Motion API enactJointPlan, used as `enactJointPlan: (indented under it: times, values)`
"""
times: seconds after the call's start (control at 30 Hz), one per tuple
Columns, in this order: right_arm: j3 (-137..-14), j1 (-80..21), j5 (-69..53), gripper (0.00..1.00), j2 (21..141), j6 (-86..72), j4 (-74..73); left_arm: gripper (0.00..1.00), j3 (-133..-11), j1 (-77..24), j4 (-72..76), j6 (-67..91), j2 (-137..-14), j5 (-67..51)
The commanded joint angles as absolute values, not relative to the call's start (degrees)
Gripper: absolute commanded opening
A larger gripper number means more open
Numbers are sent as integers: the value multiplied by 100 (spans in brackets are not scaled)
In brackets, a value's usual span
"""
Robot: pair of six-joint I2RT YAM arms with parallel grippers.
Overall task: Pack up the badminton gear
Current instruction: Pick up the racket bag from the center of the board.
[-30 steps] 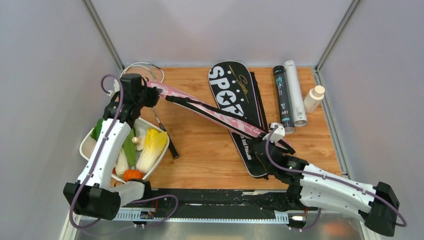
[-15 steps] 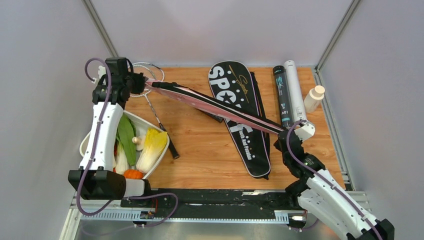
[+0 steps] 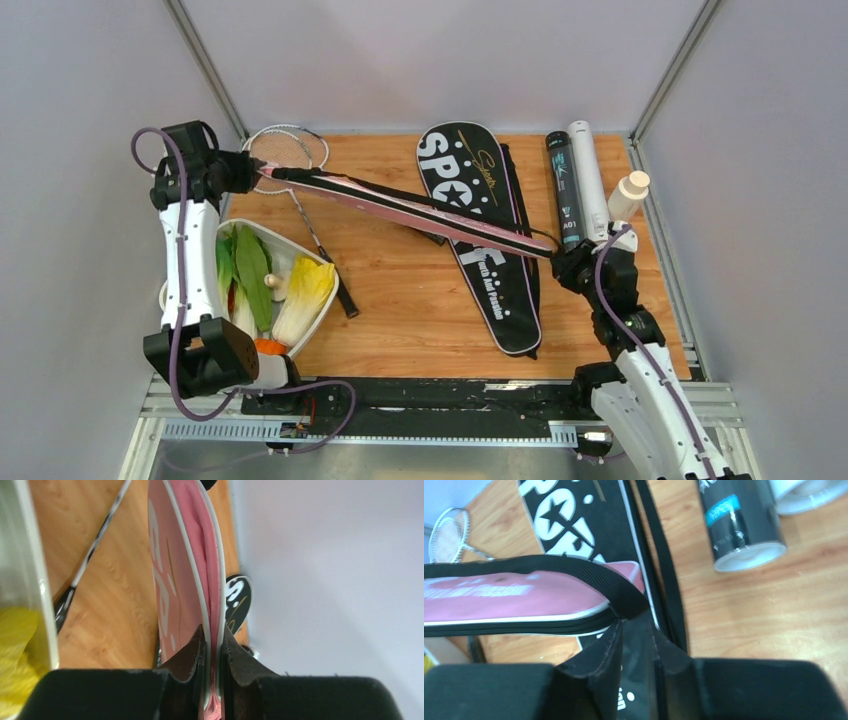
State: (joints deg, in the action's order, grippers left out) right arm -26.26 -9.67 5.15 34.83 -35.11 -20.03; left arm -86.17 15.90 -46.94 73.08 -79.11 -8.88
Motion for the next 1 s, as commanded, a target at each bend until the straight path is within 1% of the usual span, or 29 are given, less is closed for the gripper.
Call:
enactJointPlan:
  times: [0.0, 0.07, 0.13, 0.23, 0.27, 0.3, 0.4, 0.5, 0.57, 0.7, 0.83, 0.97]
  values:
    - [-3571, -802, -1308, 34, 3542, -2703, -1796, 0, -8029, 1693, -2429, 7361, -7414, -1513]
    - [-3969, -862, -2041, 46, 3738, -2592, -1960, 0, -7821, 1519, -2079, 7186, -7354, -1775]
    - [-4315, -963, -2492, 58, 3964, -2403, -2191, 0, -7669, 1497, -1868, 6884, -7346, -2005]
    - [-4854, -1144, -2412, 73, 4277, -2093, -2511, 0, -7537, 1494, -1239, 6370, -7388, -2596]
    - [-4976, -1158, -2240, 80, 4385, -2001, -2567, 0, -7558, 1494, -1138, 6112, -7452, -2753]
    - [-5096, -1168, -2011, 85, 4552, -1942, -2613, 0, -7589, 1490, -893, 5983, -7497, -3184]
    - [-5430, -1164, -1357, 89, 5279, -1811, -2652, 0, -8020, 1500, -896, 5378, -7833, -3894]
    - [-5804, -1164, -566, 90, 6162, -1662, -2643, 0, -8514, 1505, -1426, 4836, -8110, -4629]
    - [-6114, -1145, -185, 92, 6845, -1445, -2636, 0, -8484, 1499, -1323, 4773, -8205, -5053]
    - [-6927, -1089, -322, 95, 8292, -998, -2650, 0, -8398, 1503, -890, 4853, -8362, -5747]
    - [-7820, -1025, -341, 97, 9521, -792, -2682, 0, -8563, 1502, -1113, 4581, -8566, -5978]
    - [-8610, -896, -576, 98, 10637, -608, -2859, 0, -8784, 1503, -1355, 4282, -8812, -6231]
